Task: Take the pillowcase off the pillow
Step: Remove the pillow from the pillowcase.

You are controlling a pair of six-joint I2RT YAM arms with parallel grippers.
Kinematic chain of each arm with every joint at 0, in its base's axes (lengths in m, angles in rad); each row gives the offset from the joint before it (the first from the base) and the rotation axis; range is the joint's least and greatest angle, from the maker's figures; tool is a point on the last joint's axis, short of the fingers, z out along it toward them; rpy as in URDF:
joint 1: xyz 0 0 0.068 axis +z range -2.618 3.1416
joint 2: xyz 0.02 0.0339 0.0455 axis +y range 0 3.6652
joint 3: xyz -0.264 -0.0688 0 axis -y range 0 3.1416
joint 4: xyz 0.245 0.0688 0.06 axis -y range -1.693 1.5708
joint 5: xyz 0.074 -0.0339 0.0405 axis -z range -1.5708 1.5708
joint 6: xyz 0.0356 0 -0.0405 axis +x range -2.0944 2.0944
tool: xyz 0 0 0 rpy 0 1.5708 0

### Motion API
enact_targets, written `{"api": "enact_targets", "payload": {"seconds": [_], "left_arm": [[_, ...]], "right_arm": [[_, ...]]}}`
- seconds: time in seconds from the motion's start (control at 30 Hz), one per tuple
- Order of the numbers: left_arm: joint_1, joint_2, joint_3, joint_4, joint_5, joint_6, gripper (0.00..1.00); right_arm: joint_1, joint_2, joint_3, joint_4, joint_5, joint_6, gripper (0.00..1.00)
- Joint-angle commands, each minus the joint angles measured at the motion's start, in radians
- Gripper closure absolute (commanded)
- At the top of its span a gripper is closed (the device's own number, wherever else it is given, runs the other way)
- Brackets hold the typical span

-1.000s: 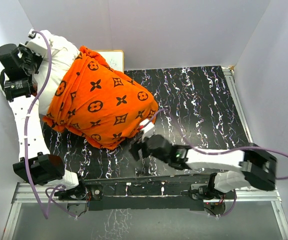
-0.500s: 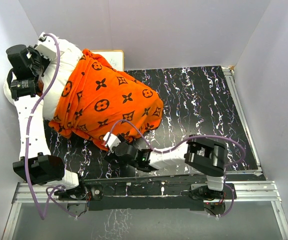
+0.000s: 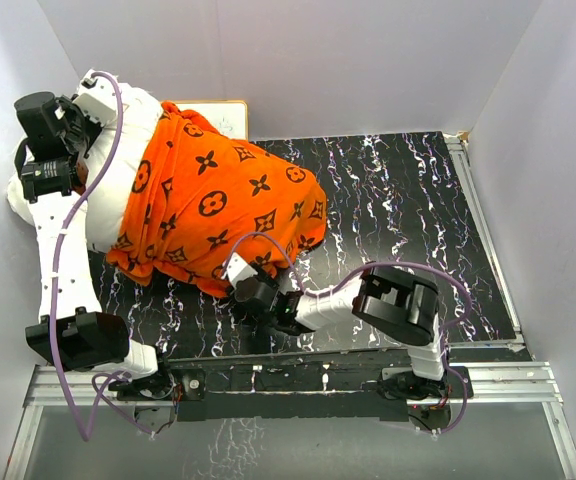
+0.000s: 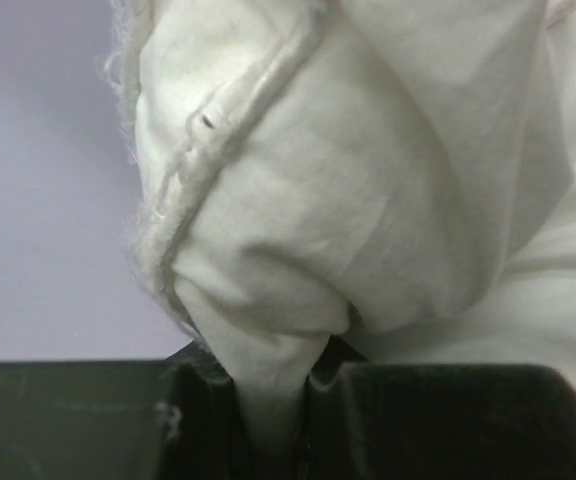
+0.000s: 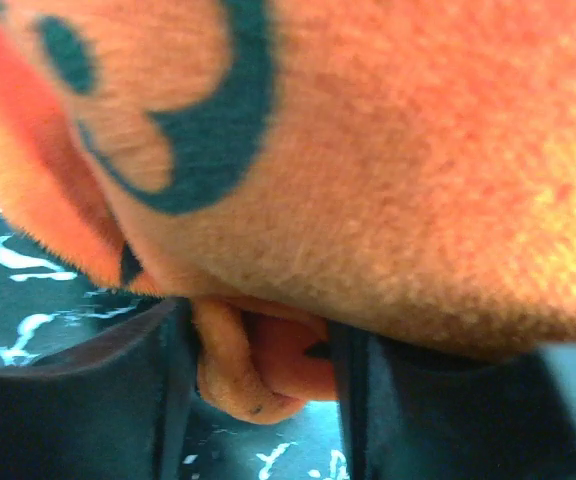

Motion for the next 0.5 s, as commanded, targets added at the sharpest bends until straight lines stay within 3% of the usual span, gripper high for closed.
{"api": "enact_targets", "payload": {"seconds": [0.0,0.03,0.07,0.1,0.27,0.47], "left_arm": [[-0.035,-0.064,0.025,0.006,0.065,-0.020,1.00],[-0.036,-0.062,0.030,0.001,0.065,-0.023,1.00],[-0.038,-0.058,0.035,-0.004,0.064,-0.027,1.00],[-0.037,-0.056,0.043,-0.008,0.063,-0.032,1.00],[-0.039,-0.036,0.080,-0.027,0.071,-0.051,1.00],[-0.039,-0.015,0.109,-0.023,0.060,-0.046,1.00]], "right_arm": [[-0.044,-0.049,-0.072,0.035,0.047,0.053,0.58],[-0.045,-0.060,-0.081,0.049,0.031,0.044,0.66],[-0.045,-0.074,-0.090,0.065,0.015,0.035,0.83],[-0.046,-0.092,-0.098,0.085,0.004,0.030,0.91],[-0.110,-0.203,-0.130,0.099,-0.059,0.072,0.92],[-0.241,-0.467,-0.241,0.105,-0.044,0.183,0.92]]}}
